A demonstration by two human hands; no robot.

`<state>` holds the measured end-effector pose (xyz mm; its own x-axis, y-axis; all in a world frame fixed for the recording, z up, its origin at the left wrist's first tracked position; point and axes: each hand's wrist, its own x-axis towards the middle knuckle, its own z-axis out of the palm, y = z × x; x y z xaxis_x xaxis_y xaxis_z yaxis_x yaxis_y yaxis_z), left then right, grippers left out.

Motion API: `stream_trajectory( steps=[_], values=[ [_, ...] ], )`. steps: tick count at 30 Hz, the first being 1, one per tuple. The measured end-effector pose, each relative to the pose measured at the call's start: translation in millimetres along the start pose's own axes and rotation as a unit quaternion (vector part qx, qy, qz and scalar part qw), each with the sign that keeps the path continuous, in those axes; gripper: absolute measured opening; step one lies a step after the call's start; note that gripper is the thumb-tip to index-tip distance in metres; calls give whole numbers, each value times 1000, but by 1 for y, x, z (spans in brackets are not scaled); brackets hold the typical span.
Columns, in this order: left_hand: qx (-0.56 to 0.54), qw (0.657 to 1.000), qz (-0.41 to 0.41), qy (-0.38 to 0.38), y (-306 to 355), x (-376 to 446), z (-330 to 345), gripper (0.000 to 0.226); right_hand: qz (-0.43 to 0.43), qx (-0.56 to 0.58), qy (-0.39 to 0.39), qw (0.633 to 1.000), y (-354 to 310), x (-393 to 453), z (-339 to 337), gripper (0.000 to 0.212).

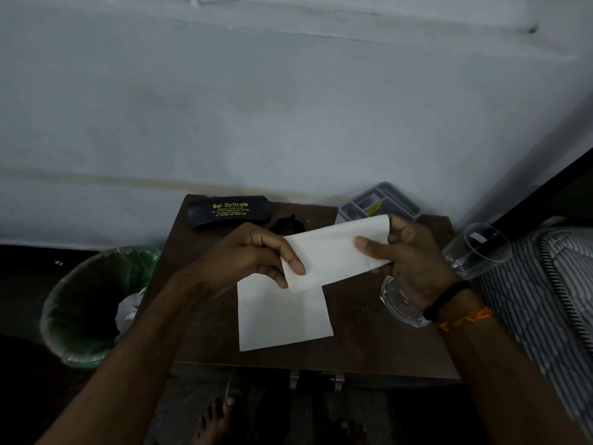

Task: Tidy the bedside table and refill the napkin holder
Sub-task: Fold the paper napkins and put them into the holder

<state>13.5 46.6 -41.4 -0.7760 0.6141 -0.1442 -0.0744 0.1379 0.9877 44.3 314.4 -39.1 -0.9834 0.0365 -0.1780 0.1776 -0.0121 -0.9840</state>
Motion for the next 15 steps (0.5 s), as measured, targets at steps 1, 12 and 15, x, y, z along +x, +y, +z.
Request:
stream_trajectory(
  steps=[1,12,15],
  values=[
    [5,1000,-6,-2,0,-1,-1,22,-13,-16,6,1000,0,0,-2,34],
    [52,993,-107,-7,-6,17,35,36,-14,-54,-32,998,3,-2,9,38],
    [-41,992,-115,-3,-1,17,34,34,3,-10,33,999,1,2,0,36]
  ],
)
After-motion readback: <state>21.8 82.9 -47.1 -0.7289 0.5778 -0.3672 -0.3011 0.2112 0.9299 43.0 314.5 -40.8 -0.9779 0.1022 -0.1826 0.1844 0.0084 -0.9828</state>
